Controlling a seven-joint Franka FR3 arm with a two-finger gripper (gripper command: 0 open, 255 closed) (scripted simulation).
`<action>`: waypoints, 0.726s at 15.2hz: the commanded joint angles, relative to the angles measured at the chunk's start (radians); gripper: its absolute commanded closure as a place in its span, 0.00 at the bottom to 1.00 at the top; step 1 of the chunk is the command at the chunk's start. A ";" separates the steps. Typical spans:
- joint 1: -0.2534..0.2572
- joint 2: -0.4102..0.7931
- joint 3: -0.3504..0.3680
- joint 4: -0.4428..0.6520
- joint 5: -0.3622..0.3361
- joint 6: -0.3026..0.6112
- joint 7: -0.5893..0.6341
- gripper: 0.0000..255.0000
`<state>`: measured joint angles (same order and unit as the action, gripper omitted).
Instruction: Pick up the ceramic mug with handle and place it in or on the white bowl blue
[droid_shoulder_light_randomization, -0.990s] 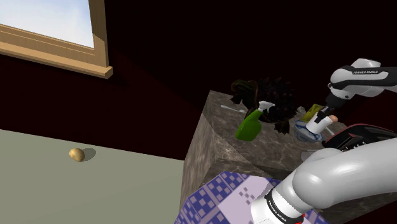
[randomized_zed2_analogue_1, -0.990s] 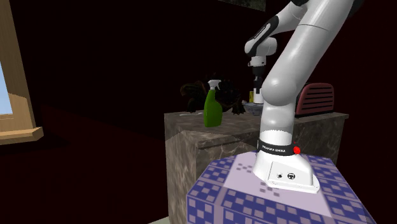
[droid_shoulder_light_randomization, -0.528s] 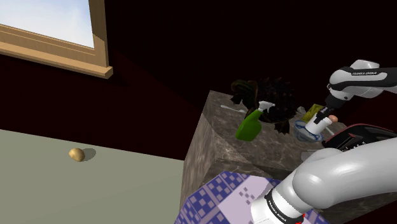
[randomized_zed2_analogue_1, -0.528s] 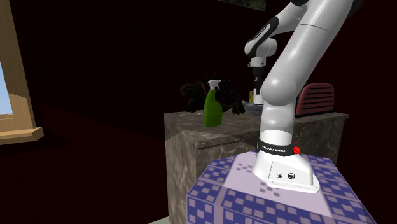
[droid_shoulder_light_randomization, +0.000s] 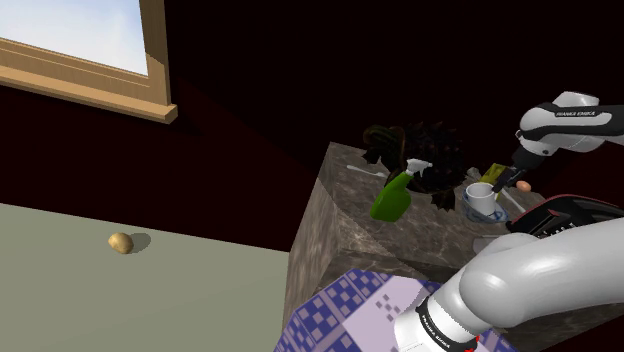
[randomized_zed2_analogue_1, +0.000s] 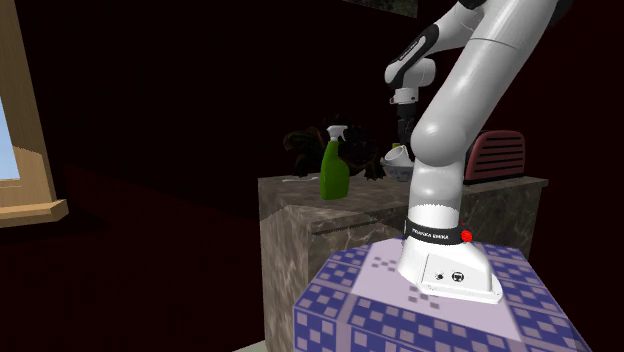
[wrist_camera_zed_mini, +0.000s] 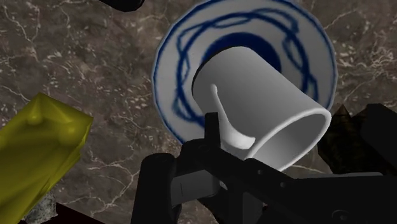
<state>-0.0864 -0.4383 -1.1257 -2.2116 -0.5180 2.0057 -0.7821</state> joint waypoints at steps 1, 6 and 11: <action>-0.010 -0.014 0.034 0.034 0.005 -0.053 0.001 0.00; -0.021 -0.030 0.073 0.076 0.011 -0.115 0.002 0.00; -0.021 -0.030 0.073 0.076 0.011 -0.115 0.002 0.00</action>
